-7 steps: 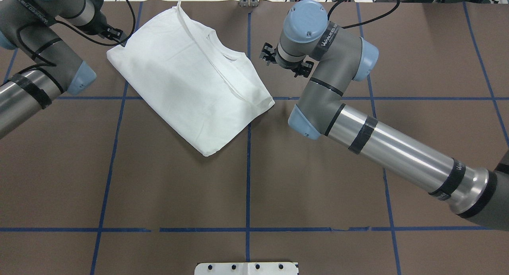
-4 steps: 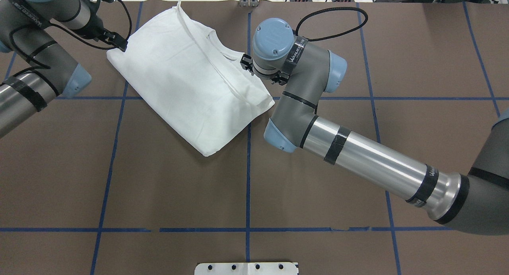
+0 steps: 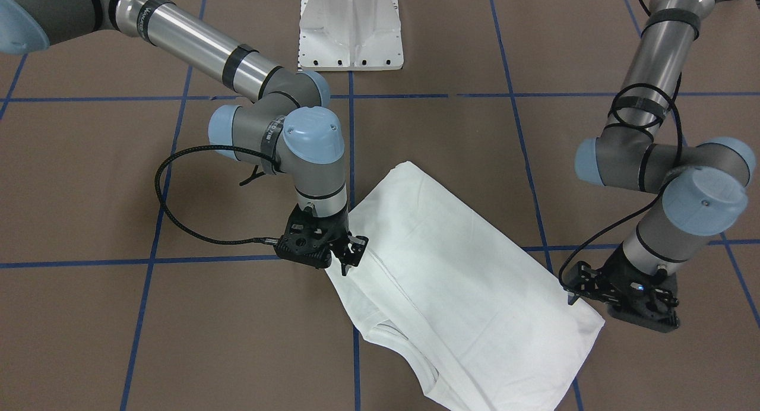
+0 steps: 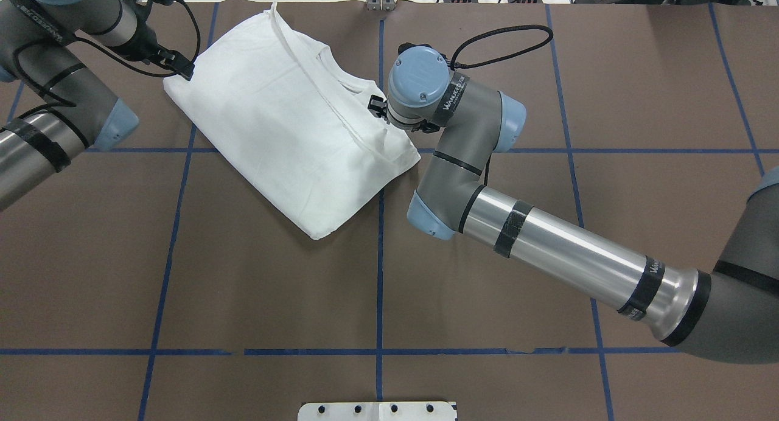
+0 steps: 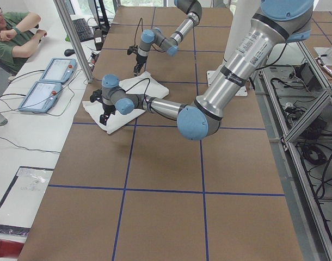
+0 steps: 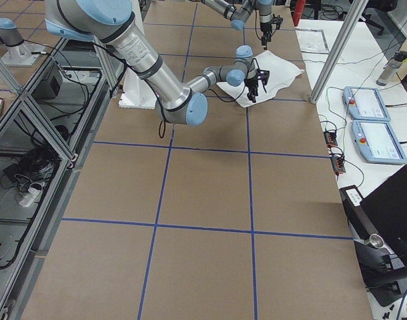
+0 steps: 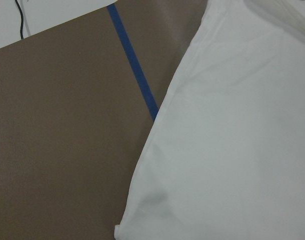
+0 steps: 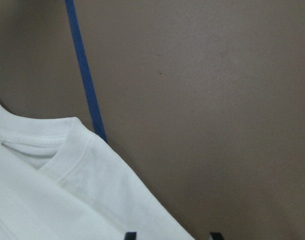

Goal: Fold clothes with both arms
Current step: 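Grasp the shirt's collar corner with the right gripper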

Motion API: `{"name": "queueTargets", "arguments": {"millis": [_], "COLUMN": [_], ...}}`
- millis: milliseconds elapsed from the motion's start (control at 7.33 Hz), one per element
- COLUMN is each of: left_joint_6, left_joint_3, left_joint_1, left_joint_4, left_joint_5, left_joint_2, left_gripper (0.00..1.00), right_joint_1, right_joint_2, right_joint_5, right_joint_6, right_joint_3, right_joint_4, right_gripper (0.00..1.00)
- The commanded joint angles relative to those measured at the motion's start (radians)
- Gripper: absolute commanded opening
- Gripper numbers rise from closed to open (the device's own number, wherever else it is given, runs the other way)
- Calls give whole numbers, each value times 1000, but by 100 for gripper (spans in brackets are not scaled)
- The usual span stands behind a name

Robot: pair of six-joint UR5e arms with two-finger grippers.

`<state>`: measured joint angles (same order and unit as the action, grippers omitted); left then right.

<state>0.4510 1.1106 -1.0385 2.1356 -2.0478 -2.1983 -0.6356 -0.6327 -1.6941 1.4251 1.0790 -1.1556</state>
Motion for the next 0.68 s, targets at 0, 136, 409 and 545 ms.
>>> {"name": "queueTargets", "arguments": {"millis": [0,136,409,545], "left_joint_6": [0,0,-2,-2], "left_joint_3": [0,0,0,0], "left_joint_1": [0,0,0,0], "left_joint_4": [3,3,3,4], "left_joint_5": [0,1,0,1], "left_joint_2": [0,0,5,5], "left_gripper": [100,100,100,100], "right_joint_1": [0,4,8,13], "right_joint_2": [-7,-9,-16,-18], "right_joint_5": [1,1,1,2], "right_joint_6": [-64,-90,-107,-107], "right_joint_3": [-8,-7,-7,-7], "right_joint_4": [13,13,13,13], "right_gripper": [55,55,54,53]}}
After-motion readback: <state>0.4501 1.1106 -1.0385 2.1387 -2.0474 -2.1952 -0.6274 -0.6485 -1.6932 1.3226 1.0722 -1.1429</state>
